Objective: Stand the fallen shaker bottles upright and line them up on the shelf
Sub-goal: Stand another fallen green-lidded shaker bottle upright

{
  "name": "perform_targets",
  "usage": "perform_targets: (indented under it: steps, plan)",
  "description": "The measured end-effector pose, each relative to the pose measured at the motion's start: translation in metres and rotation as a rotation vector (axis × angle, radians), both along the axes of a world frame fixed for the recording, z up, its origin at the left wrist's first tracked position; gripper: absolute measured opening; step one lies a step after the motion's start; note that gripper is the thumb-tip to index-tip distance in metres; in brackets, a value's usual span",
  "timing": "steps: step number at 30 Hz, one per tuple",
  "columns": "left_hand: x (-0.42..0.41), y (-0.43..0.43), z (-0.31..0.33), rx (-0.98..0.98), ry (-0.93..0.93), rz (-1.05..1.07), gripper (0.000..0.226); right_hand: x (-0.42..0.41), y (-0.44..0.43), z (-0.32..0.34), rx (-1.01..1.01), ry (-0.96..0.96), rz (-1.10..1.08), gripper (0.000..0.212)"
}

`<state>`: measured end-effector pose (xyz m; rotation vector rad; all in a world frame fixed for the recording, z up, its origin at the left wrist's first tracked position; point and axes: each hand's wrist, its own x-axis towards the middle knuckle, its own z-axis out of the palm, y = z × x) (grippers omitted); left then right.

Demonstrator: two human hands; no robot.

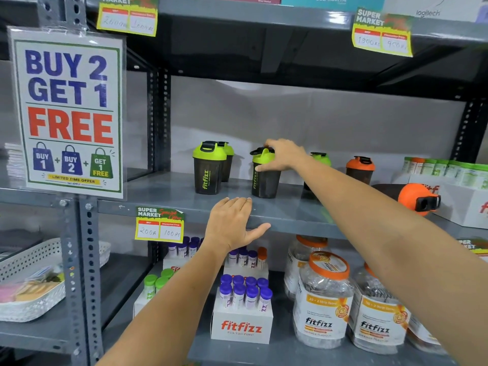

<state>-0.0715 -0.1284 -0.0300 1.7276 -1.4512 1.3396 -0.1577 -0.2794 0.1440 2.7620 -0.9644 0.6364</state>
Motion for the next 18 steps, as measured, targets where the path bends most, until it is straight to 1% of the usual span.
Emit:
perform_targets:
  steps: [3,5,7,9,13,14,18]
  plan:
    - [-0.001,0.001,0.001,0.014,0.013,0.007,0.073,0.001,-0.002,0.002,0.026,-0.038,0.005,0.062]
    - [-0.002,0.002,0.002,0.034,0.028,0.015,0.074,-0.003,-0.003,0.007,0.038,-0.026,0.004,0.058]
    - [-0.002,0.003,0.002,0.051,0.032,0.023,0.074,-0.008,-0.004,0.011,0.008,-0.007,0.002,0.056]
    - [-0.003,0.004,0.003,0.065,0.034,0.031,0.074,-0.01,-0.006,0.011,0.003,-0.001,0.013,0.059]
    - [-0.003,0.004,0.003,0.072,0.038,0.034,0.076,-0.008,-0.006,0.001,0.058,-0.005,0.065,0.079]
    - [-0.003,0.004,0.002,0.066,0.038,0.03,0.075,-0.007,-0.006,-0.001,0.046,-0.007,0.079,0.079]
    - [-0.002,0.003,0.002,0.047,0.031,0.01,0.073,-0.003,-0.012,-0.004,0.023,-0.063,0.113,0.066]
